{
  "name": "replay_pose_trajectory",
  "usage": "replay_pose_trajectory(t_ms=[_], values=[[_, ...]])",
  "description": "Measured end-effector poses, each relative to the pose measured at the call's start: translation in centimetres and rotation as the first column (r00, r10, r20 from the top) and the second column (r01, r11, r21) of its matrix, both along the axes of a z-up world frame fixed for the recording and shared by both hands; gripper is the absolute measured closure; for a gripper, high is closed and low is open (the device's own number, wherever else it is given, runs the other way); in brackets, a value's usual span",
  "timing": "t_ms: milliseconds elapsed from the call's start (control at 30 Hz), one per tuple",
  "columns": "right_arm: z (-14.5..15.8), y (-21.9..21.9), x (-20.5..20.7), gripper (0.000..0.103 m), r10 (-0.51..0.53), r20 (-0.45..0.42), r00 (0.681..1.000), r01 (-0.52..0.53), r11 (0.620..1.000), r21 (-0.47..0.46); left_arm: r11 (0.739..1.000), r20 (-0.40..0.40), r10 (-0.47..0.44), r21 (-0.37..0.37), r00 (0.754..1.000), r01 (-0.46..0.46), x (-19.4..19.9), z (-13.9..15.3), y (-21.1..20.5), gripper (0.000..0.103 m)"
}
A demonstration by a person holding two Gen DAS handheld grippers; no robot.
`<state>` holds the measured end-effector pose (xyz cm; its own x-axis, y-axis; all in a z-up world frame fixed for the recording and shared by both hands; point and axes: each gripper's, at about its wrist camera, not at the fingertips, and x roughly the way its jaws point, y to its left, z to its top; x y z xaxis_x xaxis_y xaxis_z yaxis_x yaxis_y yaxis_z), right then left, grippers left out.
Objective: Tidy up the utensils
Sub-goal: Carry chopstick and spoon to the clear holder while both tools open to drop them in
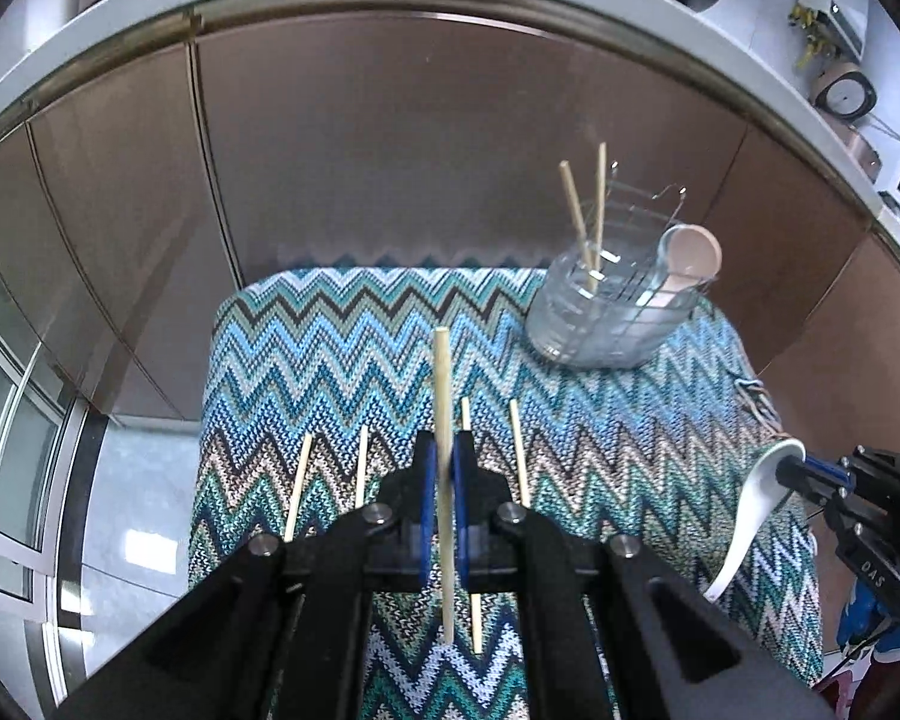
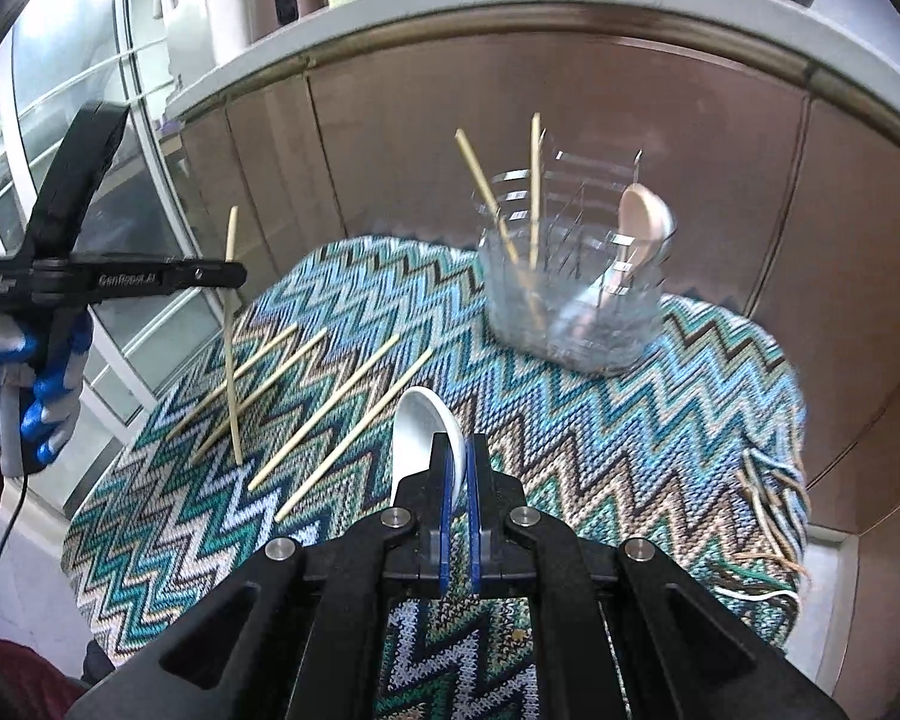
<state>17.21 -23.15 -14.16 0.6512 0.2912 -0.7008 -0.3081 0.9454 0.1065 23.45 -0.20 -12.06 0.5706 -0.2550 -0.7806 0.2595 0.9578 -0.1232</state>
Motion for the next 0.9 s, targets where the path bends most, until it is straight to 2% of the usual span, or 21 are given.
replay_pose_trajectory(t_ms=[133, 300, 467, 600, 733, 900], values=[[1.5, -0.4, -0.3, 0.099, -0.044, 0.046, 0.998, 0.044, 0.999, -0.005, 1.0, 0.028, 0.003, -0.024, 1.0, -0.003, -0.6, 1.0, 0.1, 0.098], [3.6, -1.0, 0.0, 0.099, -0.098, 0.118, 0.988, 0.1, 0.995, -0.011, 0.996, 0.068, 0.007, -0.092, 0.998, -0.001, -0.8, 2.8, 0.2, 0.098], [6.5, -1.6, 1.1, 0.099, -0.149, 0.222, 0.964, 0.153, 0.988, -0.002, 0.982, 0.168, 0.0, -0.184, 0.986, 0.031, -0.5, 6.5, -0.9, 0.098], [9.2, -2.2, 2.6, 0.099, -0.195, 0.322, 0.926, 0.2, 0.98, 0.018, 0.962, 0.259, 0.008, -0.265, 0.966, 0.063, 0.5, 9.9, -2.3, 0.098], [10.5, -2.5, 4.5, 0.099, -0.238, 0.395, 0.887, 0.251, 0.968, 0.02, 0.943, 0.341, 0.037, -0.324, 0.939, 0.08, 2.3, 12.4, -4.1, 0.098], [10.4, -3.0, 7.9, 0.099, -0.284, 0.448, 0.848, 0.3, 0.953, 0.037, 0.926, 0.388, 0.097, -0.372, 0.916, 0.06, 6.0, 12.6, -6.7, 0.098]])
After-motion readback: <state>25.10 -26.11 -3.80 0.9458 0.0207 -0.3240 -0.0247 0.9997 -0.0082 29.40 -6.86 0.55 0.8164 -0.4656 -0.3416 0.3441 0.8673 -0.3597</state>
